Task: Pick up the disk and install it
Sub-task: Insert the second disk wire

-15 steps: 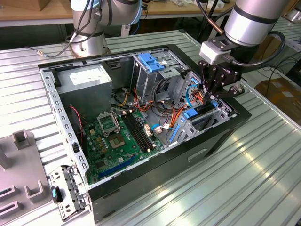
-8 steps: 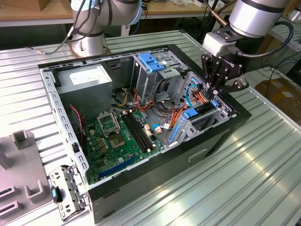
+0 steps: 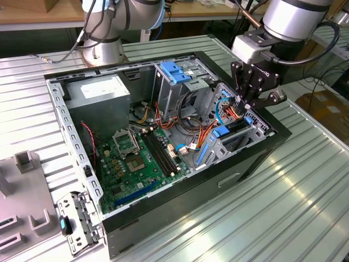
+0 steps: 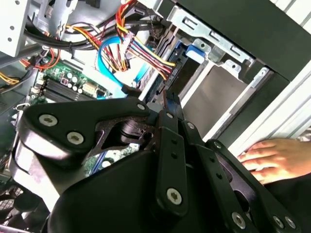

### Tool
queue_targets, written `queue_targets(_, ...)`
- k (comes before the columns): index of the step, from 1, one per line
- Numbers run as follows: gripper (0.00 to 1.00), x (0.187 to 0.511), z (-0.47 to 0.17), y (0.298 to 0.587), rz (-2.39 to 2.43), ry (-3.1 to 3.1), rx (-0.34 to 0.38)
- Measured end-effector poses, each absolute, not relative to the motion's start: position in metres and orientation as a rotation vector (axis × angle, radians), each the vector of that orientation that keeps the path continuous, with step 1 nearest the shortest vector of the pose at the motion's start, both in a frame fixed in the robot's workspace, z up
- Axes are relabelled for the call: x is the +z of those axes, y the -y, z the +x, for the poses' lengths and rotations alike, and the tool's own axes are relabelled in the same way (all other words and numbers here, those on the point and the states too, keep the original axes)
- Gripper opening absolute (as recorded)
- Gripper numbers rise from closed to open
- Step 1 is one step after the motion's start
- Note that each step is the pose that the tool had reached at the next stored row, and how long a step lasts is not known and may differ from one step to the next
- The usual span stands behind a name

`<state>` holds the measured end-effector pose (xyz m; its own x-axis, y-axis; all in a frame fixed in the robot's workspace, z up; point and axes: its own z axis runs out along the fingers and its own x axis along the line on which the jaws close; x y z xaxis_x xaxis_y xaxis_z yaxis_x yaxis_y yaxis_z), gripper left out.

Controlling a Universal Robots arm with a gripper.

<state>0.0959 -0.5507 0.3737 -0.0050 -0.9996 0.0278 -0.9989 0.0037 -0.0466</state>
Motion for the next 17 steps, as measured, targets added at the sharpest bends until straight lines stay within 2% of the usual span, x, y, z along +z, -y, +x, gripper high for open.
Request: queue_targets(17, 0.11, 0.4, 0.091, 0.551, -2.207, -2.217, -0.081)
